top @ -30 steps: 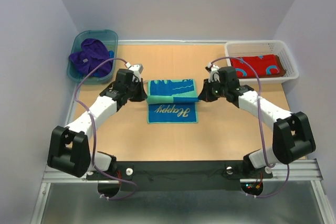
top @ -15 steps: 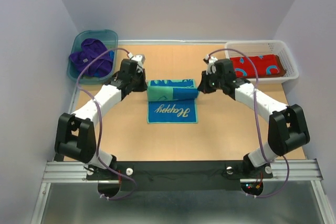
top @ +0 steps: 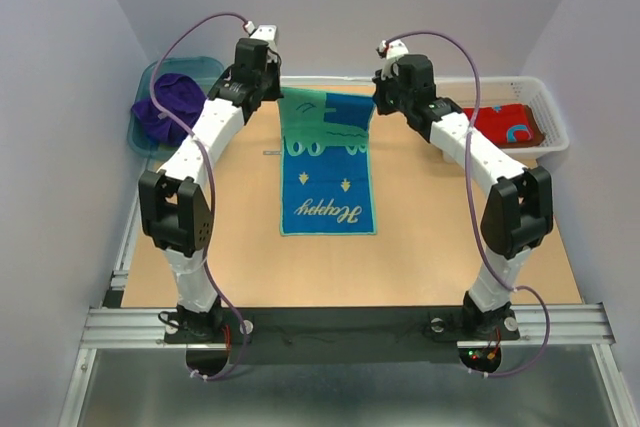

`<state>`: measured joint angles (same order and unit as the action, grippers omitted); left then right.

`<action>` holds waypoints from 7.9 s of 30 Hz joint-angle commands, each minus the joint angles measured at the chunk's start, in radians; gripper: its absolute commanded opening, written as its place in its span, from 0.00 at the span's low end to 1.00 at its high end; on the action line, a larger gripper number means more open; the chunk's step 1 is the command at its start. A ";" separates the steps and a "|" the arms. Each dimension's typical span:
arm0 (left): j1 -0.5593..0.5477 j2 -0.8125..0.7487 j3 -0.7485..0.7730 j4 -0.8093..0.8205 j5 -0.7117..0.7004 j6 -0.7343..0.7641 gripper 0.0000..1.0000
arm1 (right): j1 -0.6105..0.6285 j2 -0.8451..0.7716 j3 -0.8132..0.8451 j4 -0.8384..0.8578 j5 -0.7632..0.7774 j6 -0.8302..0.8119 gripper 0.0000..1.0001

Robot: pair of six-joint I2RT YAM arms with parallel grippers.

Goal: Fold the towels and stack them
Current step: Fold the towel

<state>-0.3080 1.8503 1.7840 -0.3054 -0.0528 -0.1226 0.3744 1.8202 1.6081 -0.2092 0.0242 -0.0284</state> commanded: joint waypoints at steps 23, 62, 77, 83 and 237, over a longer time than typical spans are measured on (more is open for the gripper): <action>0.027 -0.318 -0.614 0.017 0.031 0.003 0.00 | -0.017 -0.262 -0.447 -0.022 -0.201 0.110 0.00; -0.051 -0.503 -0.856 0.057 -0.007 -0.164 0.00 | 0.012 -0.387 -0.743 -0.041 -0.299 0.298 0.00; -0.068 -0.545 -1.037 0.072 0.011 -0.236 0.17 | 0.038 -0.340 -0.881 -0.044 -0.432 0.346 0.12; -0.095 -0.710 -1.081 0.049 0.080 -0.284 0.69 | 0.040 -0.432 -0.904 -0.094 -0.455 0.343 0.49; -0.332 -0.525 -1.183 0.077 -0.156 -0.545 0.14 | 0.363 -0.312 -0.755 -0.171 0.074 0.622 0.01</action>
<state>-0.6338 1.3067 0.5884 -0.1913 -0.1841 -0.6769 0.7280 1.5486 0.8539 -0.3855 0.0731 0.5987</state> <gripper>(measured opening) 0.166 0.012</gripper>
